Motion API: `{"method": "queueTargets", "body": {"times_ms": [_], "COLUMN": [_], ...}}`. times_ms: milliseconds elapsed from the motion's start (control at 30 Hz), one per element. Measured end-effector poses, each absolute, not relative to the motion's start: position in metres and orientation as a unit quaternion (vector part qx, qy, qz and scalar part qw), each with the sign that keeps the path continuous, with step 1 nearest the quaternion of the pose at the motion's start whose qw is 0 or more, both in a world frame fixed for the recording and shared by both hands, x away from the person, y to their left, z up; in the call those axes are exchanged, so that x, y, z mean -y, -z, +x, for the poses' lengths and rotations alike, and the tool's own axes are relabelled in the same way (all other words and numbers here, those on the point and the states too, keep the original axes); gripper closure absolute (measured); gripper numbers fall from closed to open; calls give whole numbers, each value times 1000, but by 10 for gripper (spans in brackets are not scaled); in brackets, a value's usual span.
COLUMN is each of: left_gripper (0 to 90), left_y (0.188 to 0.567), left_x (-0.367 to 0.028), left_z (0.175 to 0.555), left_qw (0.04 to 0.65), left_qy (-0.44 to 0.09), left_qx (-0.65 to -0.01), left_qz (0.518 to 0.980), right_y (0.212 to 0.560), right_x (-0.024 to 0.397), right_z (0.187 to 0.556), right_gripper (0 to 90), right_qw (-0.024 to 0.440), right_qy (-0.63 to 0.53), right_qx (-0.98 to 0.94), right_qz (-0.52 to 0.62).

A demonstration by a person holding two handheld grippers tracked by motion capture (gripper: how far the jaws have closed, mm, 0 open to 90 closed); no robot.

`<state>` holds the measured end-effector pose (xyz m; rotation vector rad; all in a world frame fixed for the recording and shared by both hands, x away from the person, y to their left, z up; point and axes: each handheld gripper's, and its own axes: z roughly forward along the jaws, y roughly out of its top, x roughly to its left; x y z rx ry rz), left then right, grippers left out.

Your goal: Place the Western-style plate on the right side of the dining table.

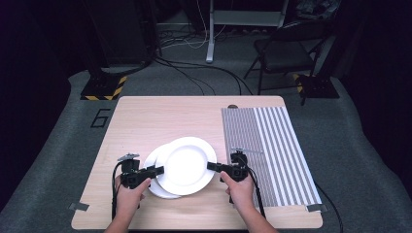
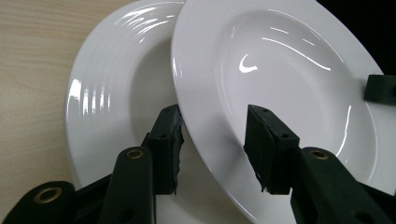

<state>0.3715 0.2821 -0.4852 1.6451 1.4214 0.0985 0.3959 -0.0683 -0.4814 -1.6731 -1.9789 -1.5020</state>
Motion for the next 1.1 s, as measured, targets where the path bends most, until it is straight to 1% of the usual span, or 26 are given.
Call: {"method": "queueTargets", "body": {"times_ms": [67,100,233,467,667,1100], "left_gripper": [563,564,572,572,572,582], "left_y": [484,485,484,479,476,471], "left_x": [-281,-281,-281,-282,-281,-276], "left_z": [371,371,370,368,366,361], "left_qw": [463,463,465,475,471,465], "left_qy": [-45,-43,-39,-42,-53,-87], "left_qx": [-577,-580,-583,-583,-582,-569], "left_qz": [671,668,664,658,661,672], "right_y": [480,478,479,476,476,473], "right_x": [67,64,63,57,51,49], "right_z": [395,394,393,391,390,387], "right_gripper": [732,721,705,635,583,571], "right_qw": [58,44,44,10,0,-17], "right_qy": [498,492,487,461,452,454], "right_qx": [665,671,674,699,709,715], "right_qz": [-554,-553,-554,-547,-541,-532]}}
